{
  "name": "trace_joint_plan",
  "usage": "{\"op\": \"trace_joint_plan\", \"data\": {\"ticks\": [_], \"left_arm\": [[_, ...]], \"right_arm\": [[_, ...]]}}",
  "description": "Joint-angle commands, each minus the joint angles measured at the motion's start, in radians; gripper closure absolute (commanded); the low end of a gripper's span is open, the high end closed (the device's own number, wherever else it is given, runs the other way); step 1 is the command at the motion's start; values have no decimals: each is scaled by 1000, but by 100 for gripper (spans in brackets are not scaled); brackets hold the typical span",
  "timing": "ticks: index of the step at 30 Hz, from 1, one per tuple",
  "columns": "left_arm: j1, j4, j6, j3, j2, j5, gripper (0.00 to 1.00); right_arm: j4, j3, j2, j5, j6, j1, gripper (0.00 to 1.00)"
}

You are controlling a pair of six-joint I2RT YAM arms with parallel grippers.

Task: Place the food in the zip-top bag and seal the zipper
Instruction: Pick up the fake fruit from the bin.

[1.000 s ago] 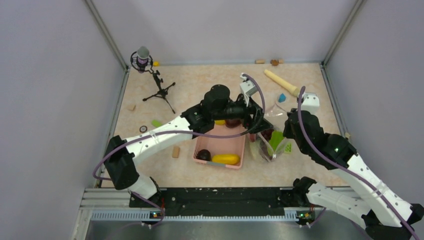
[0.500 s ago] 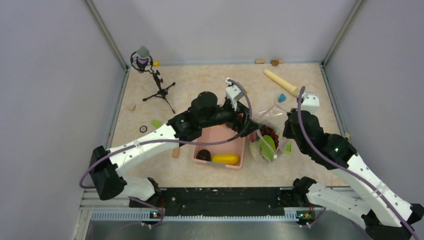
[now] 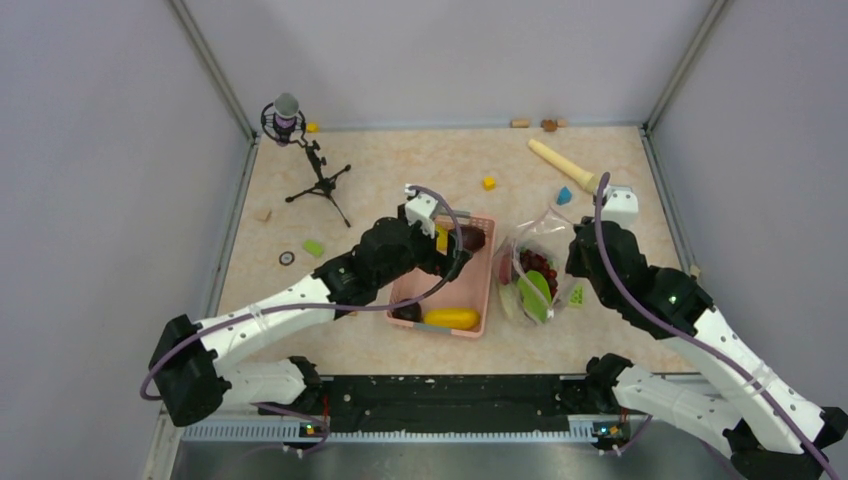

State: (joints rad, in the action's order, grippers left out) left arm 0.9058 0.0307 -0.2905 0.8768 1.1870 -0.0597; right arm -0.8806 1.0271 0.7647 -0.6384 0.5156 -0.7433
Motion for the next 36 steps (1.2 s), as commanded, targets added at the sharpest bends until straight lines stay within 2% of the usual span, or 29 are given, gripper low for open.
{"op": "trace_joint_plan", "data": {"ticks": [1,6,11,17,22,27,36], "left_arm": [[-35,25,-55,-32,11,-91,3],[-86,54,-73,-43,63,-50,3],[-155,115,-89,-40,144,96,3],[-201,150,-121,7,275,147,3],[-218,147,-116,75,381,187,3],[-226,65,-104,177,471,181,3],[-238,72,-112,230,562,246,3]], "right_arm": [[29,2,4,-12,-13,2,100],[26,5,9,-16,-11,2,100],[26,4,7,-17,-13,2,100],[26,4,9,-17,-12,2,100],[26,4,9,-14,-13,1,100],[26,5,9,-11,-15,1,100],[26,5,6,-12,-16,2,100]]}}
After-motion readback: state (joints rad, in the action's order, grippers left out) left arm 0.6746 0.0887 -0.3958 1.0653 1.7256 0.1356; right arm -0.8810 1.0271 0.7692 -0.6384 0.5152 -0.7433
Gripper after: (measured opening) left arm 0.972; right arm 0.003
